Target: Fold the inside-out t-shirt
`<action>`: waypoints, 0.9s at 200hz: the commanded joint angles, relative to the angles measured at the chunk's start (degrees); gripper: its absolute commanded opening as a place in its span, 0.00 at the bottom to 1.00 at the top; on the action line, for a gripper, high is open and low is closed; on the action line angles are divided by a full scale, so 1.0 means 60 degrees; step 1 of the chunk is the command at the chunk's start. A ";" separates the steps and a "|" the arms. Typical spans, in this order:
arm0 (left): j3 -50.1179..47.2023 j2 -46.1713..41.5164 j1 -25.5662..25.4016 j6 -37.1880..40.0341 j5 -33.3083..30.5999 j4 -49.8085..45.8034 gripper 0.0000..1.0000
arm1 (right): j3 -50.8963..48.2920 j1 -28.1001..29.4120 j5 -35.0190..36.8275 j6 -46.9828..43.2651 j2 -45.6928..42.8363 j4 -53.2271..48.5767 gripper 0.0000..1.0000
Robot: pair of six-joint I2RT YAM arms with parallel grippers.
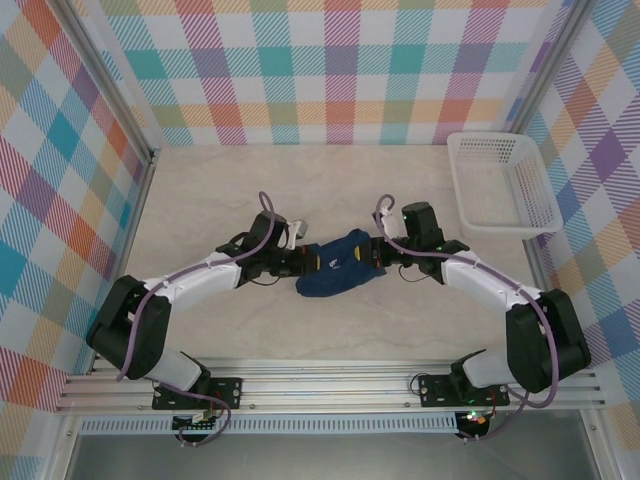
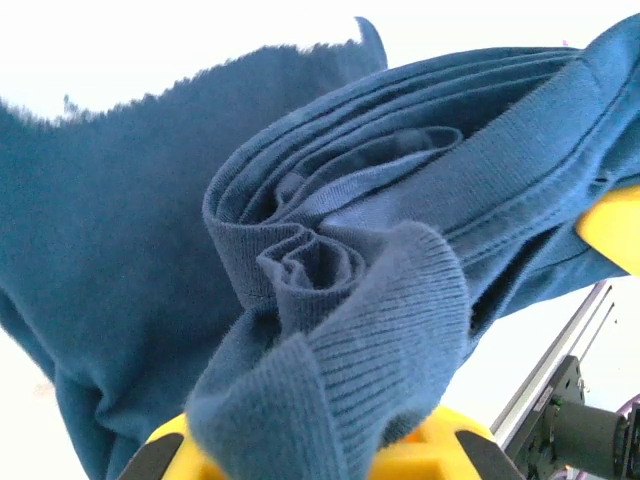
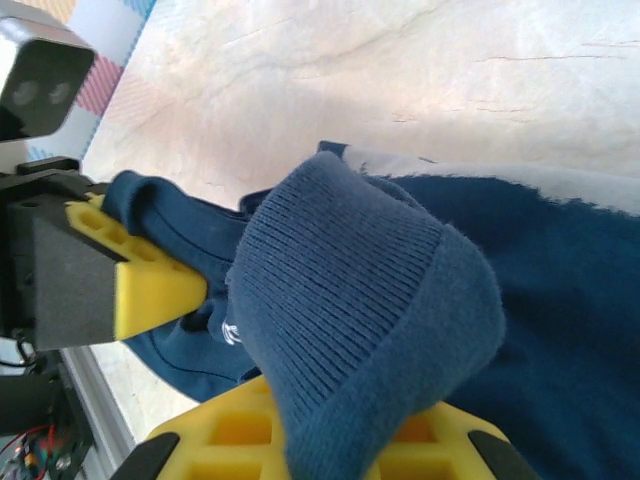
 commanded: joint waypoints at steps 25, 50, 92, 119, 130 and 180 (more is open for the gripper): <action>0.0500 0.0613 -0.0143 -0.0224 -0.0466 0.0662 0.00 | 0.0867 -0.0046 0.1372 0.0070 0.0763 -0.1100 0.01; 0.0750 0.0967 -0.0143 -0.0120 -0.0788 0.0641 0.00 | 0.1549 -0.0068 0.1600 -0.0151 0.1339 -0.1504 0.01; 0.1459 0.1660 0.0059 0.0380 -0.1422 0.0147 0.00 | 0.2595 -0.0185 0.1705 -0.0531 0.2187 -0.1835 0.02; 0.1671 0.2076 0.0433 0.0478 -0.1615 0.0006 0.00 | 0.3423 -0.0371 0.1801 -0.0741 0.2992 -0.2336 0.03; 0.1784 0.2327 0.0550 0.0524 -0.1600 0.0031 0.00 | 0.3853 -0.0432 0.1827 -0.0788 0.3410 -0.2599 0.04; 0.2463 0.3368 0.0823 0.0632 -0.1790 -0.0159 0.04 | 0.5756 -0.0624 0.1970 -0.0948 0.5339 -0.3354 0.08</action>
